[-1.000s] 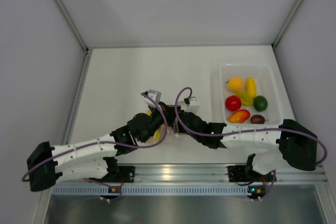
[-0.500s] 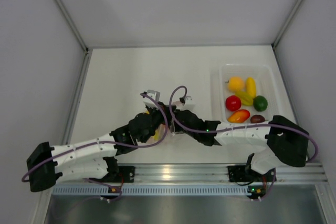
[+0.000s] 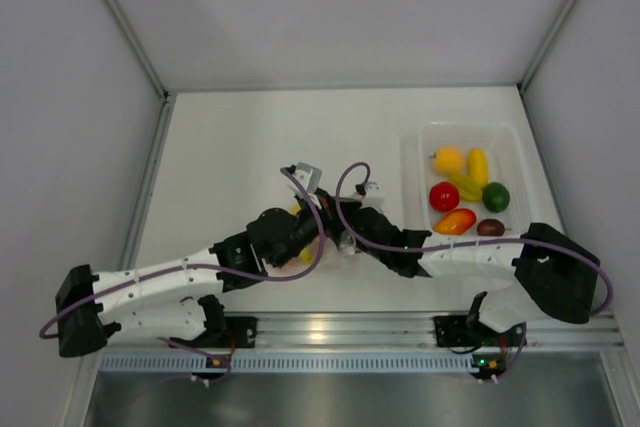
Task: Open the zip-top bag and remove the fake food
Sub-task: Pick up the fake fruit from the zipper food storage bag.
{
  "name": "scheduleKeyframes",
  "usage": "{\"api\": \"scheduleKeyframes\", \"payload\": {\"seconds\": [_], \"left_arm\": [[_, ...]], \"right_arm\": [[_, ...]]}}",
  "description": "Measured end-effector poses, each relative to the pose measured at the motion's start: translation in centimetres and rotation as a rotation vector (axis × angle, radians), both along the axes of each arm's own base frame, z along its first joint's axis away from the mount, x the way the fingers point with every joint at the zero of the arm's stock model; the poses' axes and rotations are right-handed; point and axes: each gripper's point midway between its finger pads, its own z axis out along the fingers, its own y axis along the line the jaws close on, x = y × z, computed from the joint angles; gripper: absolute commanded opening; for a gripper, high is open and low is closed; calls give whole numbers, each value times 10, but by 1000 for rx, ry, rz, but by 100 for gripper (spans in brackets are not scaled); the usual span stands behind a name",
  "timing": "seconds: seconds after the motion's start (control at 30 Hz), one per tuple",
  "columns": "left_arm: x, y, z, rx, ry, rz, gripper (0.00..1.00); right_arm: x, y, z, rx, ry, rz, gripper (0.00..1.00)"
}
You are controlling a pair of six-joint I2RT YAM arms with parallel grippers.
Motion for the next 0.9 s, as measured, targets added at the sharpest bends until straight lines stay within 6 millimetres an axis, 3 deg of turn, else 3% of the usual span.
{"api": "scheduleKeyframes", "payload": {"seconds": [0.17,0.47,0.73,0.9], "left_arm": [[-1,-6,6,-12,-3,9,0],[3,-1,36,-83,-43,85,0],[15,10,34,-83,-39,176,0],[20,10,23,-76,-21,211,0]], "right_arm": [[2,7,10,33,-15,18,0],[17,26,46,101,-61,-1,5],[37,13,32,-51,-88,-86,10],[38,-9,17,-173,-78,-125,10]]}}
